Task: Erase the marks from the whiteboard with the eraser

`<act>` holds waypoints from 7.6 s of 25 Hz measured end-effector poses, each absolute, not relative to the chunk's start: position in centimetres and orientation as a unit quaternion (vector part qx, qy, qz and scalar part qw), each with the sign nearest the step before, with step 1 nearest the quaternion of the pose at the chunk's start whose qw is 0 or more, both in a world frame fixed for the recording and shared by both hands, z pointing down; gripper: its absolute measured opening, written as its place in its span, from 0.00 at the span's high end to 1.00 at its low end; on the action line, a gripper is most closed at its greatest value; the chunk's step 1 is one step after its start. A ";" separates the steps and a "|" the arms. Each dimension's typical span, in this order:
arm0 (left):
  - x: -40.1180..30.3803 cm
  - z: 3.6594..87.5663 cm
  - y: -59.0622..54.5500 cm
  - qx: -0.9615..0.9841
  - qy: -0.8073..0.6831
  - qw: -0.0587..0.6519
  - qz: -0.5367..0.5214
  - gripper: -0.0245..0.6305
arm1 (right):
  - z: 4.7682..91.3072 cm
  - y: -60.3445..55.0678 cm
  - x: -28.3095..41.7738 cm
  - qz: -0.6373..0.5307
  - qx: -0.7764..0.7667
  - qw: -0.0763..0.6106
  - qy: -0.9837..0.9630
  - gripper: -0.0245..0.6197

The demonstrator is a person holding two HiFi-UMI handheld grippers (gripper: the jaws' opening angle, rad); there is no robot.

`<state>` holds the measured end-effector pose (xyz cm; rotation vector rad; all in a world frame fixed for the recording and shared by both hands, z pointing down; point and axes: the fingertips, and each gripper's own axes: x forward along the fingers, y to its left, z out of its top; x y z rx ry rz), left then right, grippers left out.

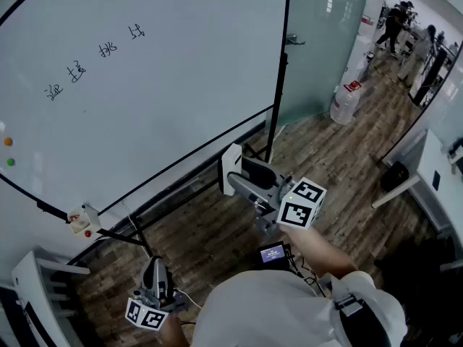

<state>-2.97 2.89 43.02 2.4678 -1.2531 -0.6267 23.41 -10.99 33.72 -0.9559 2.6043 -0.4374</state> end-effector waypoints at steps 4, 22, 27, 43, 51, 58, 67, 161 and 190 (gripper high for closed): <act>-3.4 43.0 3.2 0.857 -0.442 0.150 -0.216 0.94 | 33.9 -11.1 23.2 -0.150 -0.341 0.162 0.914 0.59; -10.6 43.3 4.7 0.838 -0.485 0.145 -0.204 0.94 | 33.9 -13.4 19.5 -0.156 -0.380 0.172 0.895 0.59; -12.9 43.2 4.8 0.838 -0.490 0.136 -0.199 0.94 | 33.8 -14.1 18.4 -0.151 -0.395 0.175 0.889 0.59; -13.3 41.5 -2.4 0.838 -0.494 0.115 -0.200 0.94 | 27.9 -21.4 19.3 -0.066 -0.421 0.173 0.888 0.59; -11.8 39.7 -8.7 0.829 -0.512 0.096 -0.204 0.94 | 26.0 -28.8 21.1 -0.047 -0.429 0.168 0.886 0.59; -10.3 38.9 -13.0 0.823 -0.524 0.083 -0.203 0.94 | 23.4 -33.5 22.1 -0.026 -0.423 0.173 0.889 0.59; -10.7 38.5 -15.1 0.825 -0.524 0.079 -0.197 0.94 | 19.2 -36.1 21.0 0.014 -0.428 0.173 0.887 0.59; -22.9 37.4 -16.2 0.870 -0.444 0.093 -0.191 0.94 | 10.0 -40.1 9.2 0.085 -0.589 0.111 0.796 0.59; -24.8 38.0 -16.1 0.873 -0.435 0.105 -0.195 0.94 | 10.4 -38.3 3.7 0.097 -0.580 0.108 0.801 0.59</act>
